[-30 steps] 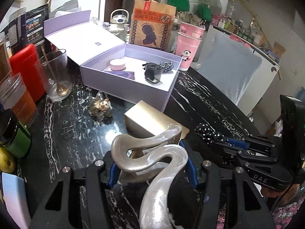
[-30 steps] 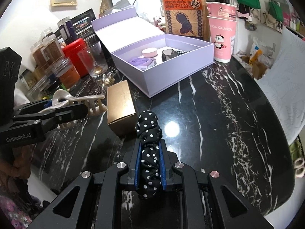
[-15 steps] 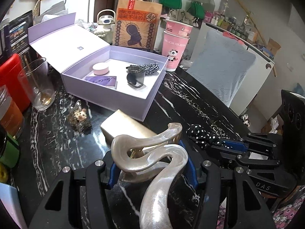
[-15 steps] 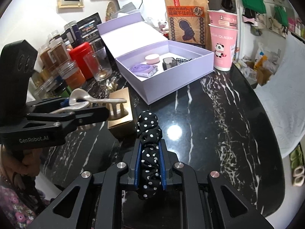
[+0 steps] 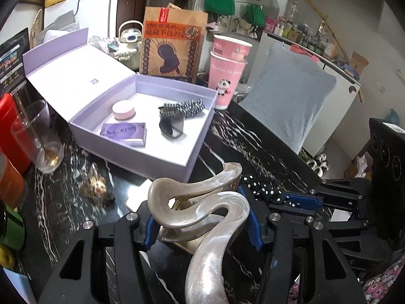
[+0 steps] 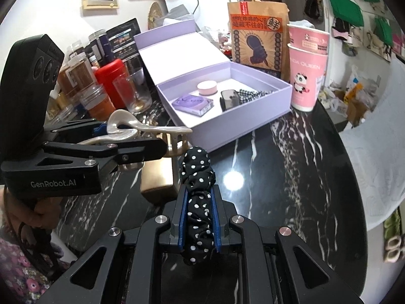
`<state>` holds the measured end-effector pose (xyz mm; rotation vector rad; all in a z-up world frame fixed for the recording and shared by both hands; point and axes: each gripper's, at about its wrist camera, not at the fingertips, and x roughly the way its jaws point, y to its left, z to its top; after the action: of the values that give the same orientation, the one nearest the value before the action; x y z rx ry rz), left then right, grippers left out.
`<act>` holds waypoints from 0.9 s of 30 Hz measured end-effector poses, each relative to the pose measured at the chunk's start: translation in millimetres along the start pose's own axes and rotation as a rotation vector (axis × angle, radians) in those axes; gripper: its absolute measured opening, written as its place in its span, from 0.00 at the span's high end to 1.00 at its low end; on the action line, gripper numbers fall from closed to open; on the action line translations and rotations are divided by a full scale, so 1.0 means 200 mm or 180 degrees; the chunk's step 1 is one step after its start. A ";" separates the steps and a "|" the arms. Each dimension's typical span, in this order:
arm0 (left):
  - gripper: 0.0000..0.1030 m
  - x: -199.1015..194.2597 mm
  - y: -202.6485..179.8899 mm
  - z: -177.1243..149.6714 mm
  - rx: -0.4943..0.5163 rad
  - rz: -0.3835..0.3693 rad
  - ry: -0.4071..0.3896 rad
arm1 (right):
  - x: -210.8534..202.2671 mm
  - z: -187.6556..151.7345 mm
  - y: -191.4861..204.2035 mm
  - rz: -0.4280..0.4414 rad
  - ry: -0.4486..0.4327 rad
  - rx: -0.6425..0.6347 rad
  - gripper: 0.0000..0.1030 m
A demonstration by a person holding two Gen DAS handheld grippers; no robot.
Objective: Organize rigid objects
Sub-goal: 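Lift the wavy ornament and polka-dot scrunchie and carry them toward the lavender box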
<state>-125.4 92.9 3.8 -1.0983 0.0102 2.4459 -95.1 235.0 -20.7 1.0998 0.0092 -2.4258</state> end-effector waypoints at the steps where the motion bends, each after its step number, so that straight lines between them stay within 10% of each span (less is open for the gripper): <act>1: 0.46 0.00 0.01 0.02 -0.0006 -0.0012 -0.0016 | 0.00 0.01 0.00 0.0006 -0.0008 -0.0005 0.84; 27: 0.46 0.00 0.14 0.38 0.0134 0.0037 -0.0367 | 0.03 0.42 -0.02 0.0029 -0.0320 -0.0285 0.84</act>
<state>-190.4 81.1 50.7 -0.9404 0.0316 2.5040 -160.1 219.7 30.5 0.9360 0.0792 -2.4446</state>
